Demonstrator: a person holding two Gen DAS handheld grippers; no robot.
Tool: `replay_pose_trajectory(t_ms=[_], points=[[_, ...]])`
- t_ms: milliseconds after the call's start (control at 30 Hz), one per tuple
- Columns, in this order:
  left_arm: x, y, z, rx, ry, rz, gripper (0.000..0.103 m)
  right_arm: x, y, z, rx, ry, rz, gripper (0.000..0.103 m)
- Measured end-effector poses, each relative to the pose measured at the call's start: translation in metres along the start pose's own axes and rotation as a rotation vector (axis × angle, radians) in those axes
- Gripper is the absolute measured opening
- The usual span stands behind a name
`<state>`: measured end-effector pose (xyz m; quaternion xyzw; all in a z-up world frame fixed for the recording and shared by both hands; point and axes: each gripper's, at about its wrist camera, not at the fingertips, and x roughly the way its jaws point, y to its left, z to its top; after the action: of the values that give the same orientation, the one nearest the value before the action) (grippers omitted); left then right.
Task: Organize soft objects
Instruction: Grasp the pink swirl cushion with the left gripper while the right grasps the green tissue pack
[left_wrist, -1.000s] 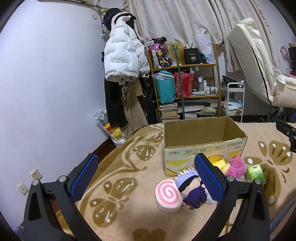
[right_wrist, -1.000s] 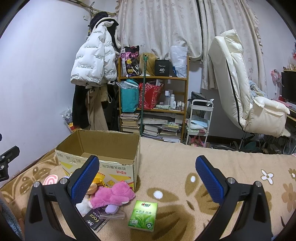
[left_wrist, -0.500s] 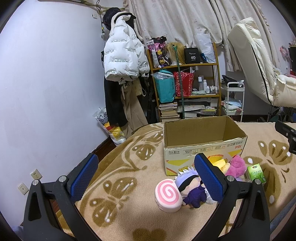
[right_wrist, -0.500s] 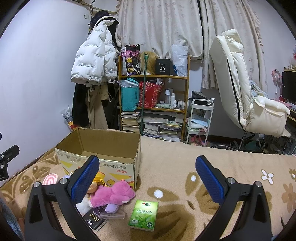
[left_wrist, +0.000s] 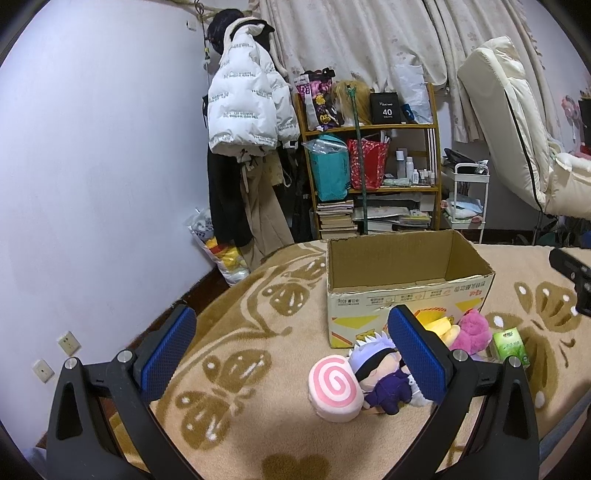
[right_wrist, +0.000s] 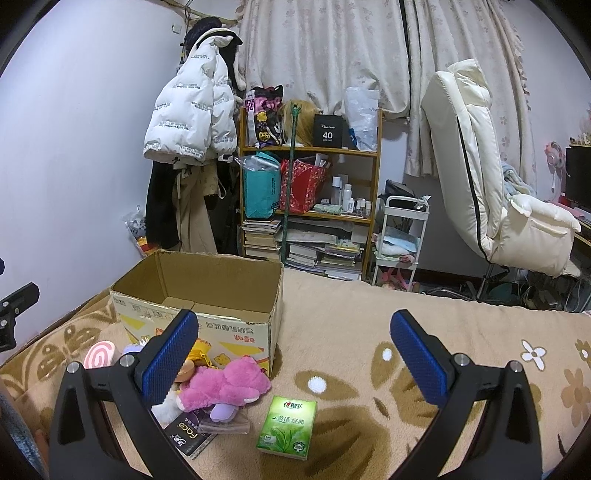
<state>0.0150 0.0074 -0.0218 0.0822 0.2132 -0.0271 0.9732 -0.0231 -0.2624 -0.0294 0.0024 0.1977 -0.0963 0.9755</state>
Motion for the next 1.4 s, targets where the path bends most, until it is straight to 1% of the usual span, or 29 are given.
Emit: replay_pose_trajectory(t_ms=[33, 200, 300, 400, 467, 533, 600, 700, 867, 933, 1033, 1133, 1233, 1300, 1400], points=[[0.002, -0.001, 0.002, -0.001, 0.003, -0.001, 0.102, 0.007, 0.007, -0.003, -0.002, 0.013, -0.005, 0.103], [0.018, -0.007, 0.010, 0.009, 0.019, 0.002, 0.103, 0.023, 0.008, -0.012, 0.024, 0.077, 0.010, 0.103], [0.026, -0.010, 0.012, 0.008, 0.033, 0.018, 0.103, 0.030, 0.003, -0.012, 0.062, 0.095, 0.012, 0.103], [0.034, -0.012, 0.015, -0.005, 0.046, 0.000, 0.103, 0.042, -0.003, -0.007, 0.094, 0.125, 0.010, 0.103], [0.042, -0.013, 0.016, -0.001, 0.070, 0.009, 0.102, 0.049, -0.006, -0.007, 0.095, 0.143, -0.011, 0.103], [0.053, -0.014, 0.014, -0.002, 0.105, 0.013, 0.103, 0.055, -0.008, -0.008, 0.103, 0.160, -0.011, 0.103], [0.062, -0.013, 0.012, -0.013, 0.143, 0.022, 0.102, 0.064, -0.012, -0.009, 0.132, 0.183, 0.015, 0.103], [0.072, -0.012, 0.011, -0.005, 0.168, 0.065, 0.103, 0.080, -0.012, -0.008, 0.155, 0.215, 0.035, 0.103], [0.097, -0.005, 0.006, -0.055, 0.243, 0.044, 0.103, 0.102, -0.004, -0.014, 0.116, 0.267, 0.026, 0.103], [0.104, -0.002, 0.000, -0.068, 0.256, 0.046, 0.102, 0.108, -0.002, -0.018, 0.109, 0.299, 0.028, 0.103], [0.115, -0.001, -0.006, -0.069, 0.300, 0.058, 0.102, 0.115, -0.001, -0.020, 0.121, 0.325, 0.031, 0.103], [0.121, -0.002, -0.010, -0.061, 0.327, 0.054, 0.102, 0.119, -0.007, -0.025, 0.135, 0.364, 0.032, 0.103], [0.125, -0.001, -0.015, -0.070, 0.348, 0.013, 0.102, 0.122, -0.011, -0.032, 0.156, 0.399, 0.023, 0.103], [0.129, -0.001, -0.016, -0.074, 0.367, 0.004, 0.102, 0.125, -0.014, -0.036, 0.172, 0.422, 0.030, 0.103], [0.140, -0.002, -0.023, -0.072, 0.421, -0.002, 0.102, 0.131, -0.014, -0.042, 0.179, 0.455, 0.040, 0.103]])
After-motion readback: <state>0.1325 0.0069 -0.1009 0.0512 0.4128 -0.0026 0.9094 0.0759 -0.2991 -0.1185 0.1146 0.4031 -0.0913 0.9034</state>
